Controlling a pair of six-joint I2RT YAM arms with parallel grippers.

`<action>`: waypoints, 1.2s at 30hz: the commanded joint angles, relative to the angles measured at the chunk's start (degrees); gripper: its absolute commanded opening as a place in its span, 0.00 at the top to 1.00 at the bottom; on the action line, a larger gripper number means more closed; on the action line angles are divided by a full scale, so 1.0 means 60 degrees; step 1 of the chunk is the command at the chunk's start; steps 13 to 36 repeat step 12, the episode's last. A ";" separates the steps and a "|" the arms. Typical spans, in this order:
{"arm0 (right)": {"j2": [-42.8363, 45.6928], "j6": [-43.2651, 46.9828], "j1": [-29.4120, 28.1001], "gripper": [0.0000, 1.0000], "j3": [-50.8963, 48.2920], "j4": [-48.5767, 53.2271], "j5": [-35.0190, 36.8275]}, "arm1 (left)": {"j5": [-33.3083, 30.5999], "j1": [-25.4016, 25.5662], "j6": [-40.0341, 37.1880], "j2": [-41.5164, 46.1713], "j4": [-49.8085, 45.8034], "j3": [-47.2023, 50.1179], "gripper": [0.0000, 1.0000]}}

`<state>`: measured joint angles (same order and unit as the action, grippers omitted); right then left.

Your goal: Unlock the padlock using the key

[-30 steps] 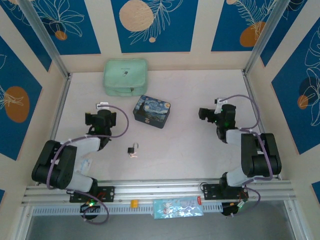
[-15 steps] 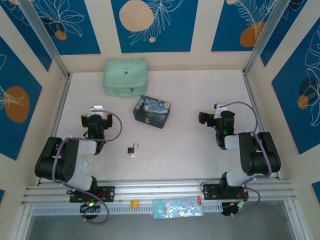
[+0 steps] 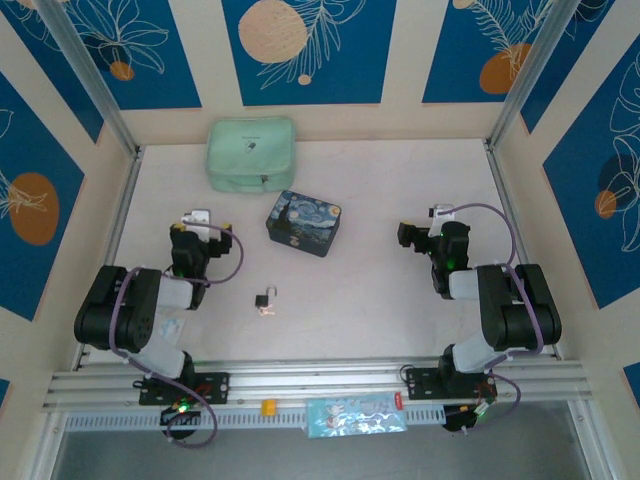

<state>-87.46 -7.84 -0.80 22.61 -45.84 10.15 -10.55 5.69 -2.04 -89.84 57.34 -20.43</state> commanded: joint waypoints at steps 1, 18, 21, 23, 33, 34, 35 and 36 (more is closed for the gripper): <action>0.0060 0.0174 -0.0042 0.01 0.0113 -0.0261 0.0110 | 0.0322 -0.0056 -0.0143 0.0018 -0.0339 -0.0081 0.01; 0.0049 0.0206 -0.0057 0.01 0.0139 -0.0207 0.0092 | 0.0438 -0.0120 -0.0044 0.0007 -0.0446 -0.0148 0.01; 0.0049 0.0206 -0.0057 0.01 0.0139 -0.0207 0.0092 | 0.0438 -0.0120 -0.0044 0.0007 -0.0446 -0.0148 0.01; 0.0049 0.0206 -0.0057 0.01 0.0139 -0.0207 0.0092 | 0.0438 -0.0120 -0.0044 0.0007 -0.0446 -0.0148 0.01; 0.0049 0.0206 -0.0057 0.01 0.0139 -0.0207 0.0092 | 0.0438 -0.0120 -0.0044 0.0007 -0.0446 -0.0148 0.01; 0.0049 0.0206 -0.0057 0.01 0.0139 -0.0207 0.0092 | 0.0438 -0.0120 -0.0044 0.0007 -0.0446 -0.0148 0.01; 0.0049 0.0206 -0.0057 0.01 0.0139 -0.0207 0.0092 | 0.0438 -0.0120 -0.0044 0.0007 -0.0446 -0.0148 0.01; 0.0049 0.0206 -0.0057 0.01 0.0139 -0.0207 0.0092 | 0.0438 -0.0120 -0.0044 0.0007 -0.0446 -0.0148 0.01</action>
